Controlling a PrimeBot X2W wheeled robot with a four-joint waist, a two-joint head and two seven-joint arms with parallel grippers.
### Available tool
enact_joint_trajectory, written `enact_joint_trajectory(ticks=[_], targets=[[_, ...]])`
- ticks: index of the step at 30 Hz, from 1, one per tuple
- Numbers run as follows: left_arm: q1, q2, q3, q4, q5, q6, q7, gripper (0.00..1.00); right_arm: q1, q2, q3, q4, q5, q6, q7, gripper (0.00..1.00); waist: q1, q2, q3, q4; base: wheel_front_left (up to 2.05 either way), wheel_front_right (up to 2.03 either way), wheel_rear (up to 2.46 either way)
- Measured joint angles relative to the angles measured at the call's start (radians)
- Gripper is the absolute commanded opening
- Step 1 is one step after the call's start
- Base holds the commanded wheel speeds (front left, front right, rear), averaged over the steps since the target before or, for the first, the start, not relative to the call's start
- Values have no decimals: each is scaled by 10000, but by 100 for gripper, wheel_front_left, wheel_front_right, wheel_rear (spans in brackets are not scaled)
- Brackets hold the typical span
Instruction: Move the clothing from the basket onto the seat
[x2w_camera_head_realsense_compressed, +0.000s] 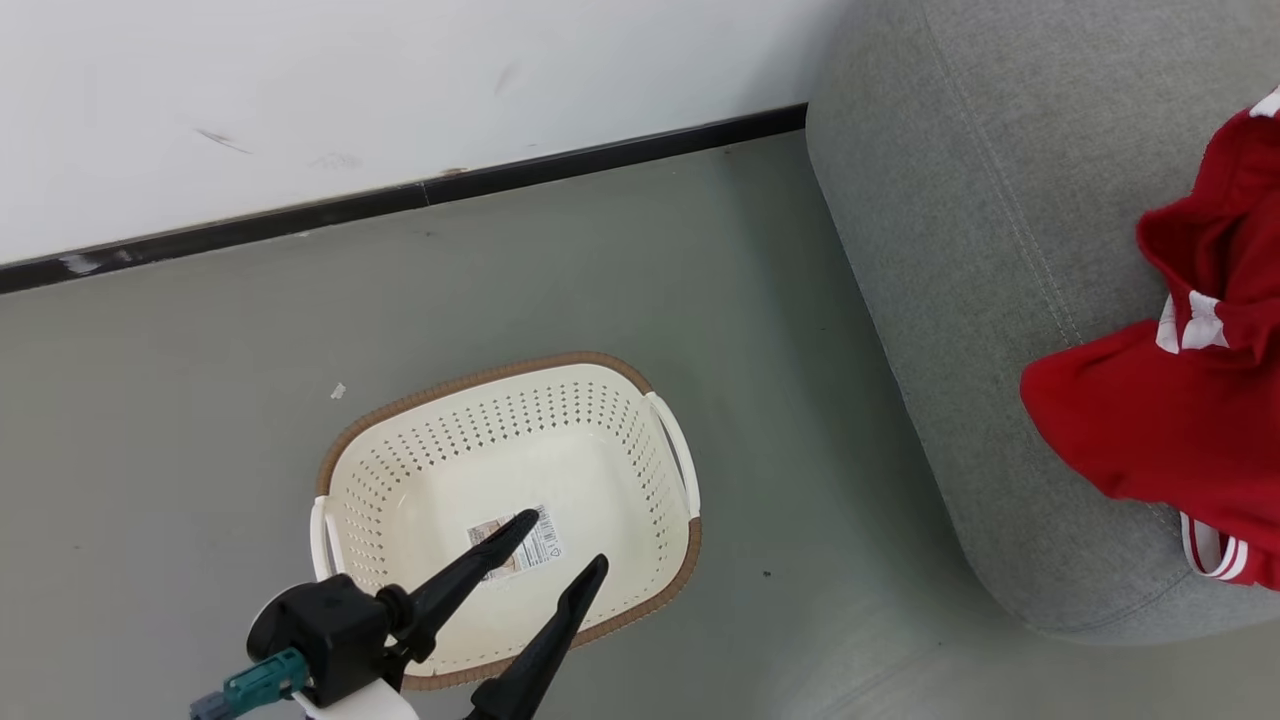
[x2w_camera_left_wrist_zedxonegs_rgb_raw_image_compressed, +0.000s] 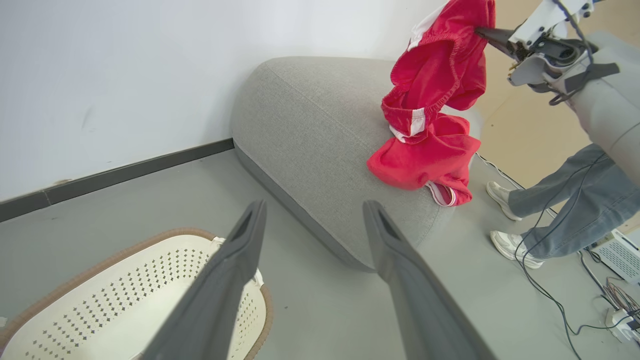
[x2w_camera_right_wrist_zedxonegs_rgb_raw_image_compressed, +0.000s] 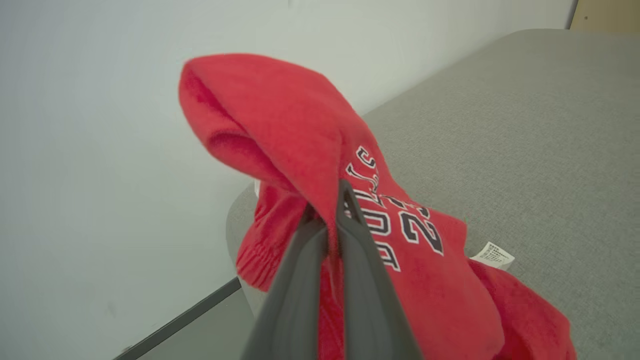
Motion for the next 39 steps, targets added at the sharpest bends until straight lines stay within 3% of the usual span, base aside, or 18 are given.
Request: enact_joint_trajectory(ticks=[13,39], targets=[[0,414,309,-282,17,0,25,100,179,224,-483,-13,155,0,360,0,0,0,584,-219,0,0,0],[-1,525,556,-368,13,-52,-121,100,392,403,-1279,-67,-313,2,932,2,0,0,772,-186,0,0,0]])
